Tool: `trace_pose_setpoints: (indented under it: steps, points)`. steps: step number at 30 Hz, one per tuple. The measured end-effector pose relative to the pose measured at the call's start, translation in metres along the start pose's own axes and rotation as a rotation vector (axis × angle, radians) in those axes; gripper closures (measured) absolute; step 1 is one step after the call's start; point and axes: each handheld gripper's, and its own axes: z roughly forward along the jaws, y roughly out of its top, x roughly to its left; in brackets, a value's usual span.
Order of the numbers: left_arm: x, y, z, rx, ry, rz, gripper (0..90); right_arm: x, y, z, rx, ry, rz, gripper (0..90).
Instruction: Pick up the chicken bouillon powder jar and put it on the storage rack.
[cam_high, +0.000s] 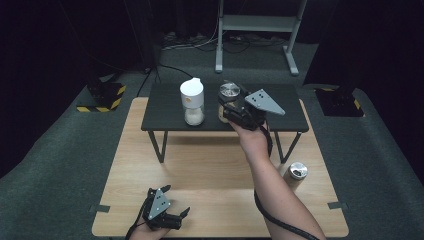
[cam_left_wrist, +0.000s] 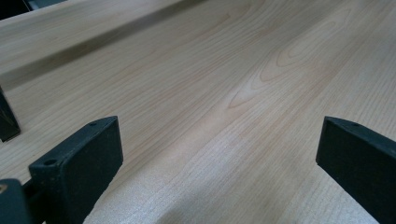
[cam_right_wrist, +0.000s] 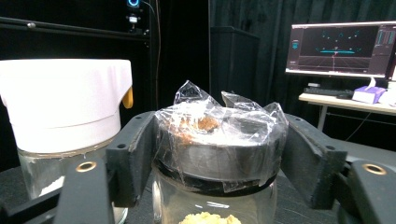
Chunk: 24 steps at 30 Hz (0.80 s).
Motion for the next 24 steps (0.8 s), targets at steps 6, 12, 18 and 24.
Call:
trace_pose_setpoints:
  steps: [6, 12, 18, 24]
  points:
    - [-0.0001, 0.0001, 0.0002, 0.001, 0.001, -0.002, 0.7, 0.0014, 0.0019, 0.0008, 0.011, -0.004, 0.008, 20.2]
    - [0.0001, 0.0000, 0.0002, -0.001, -0.001, -0.004, 0.7, 0.0019, 0.0027, 0.0005, 0.032, -0.001, 0.009, 13.6]
    - [0.0003, 0.0001, 0.0003, 0.002, -0.003, -0.002, 0.7, 0.0030, 0.0046, -0.0026, 0.039, 0.002, 0.006, 6.8]
    - [0.0007, 0.0000, 0.0002, 0.001, -0.003, -0.007, 0.7, 0.0054, 0.0068, -0.0057, 0.037, 0.005, 0.009, 1.0]
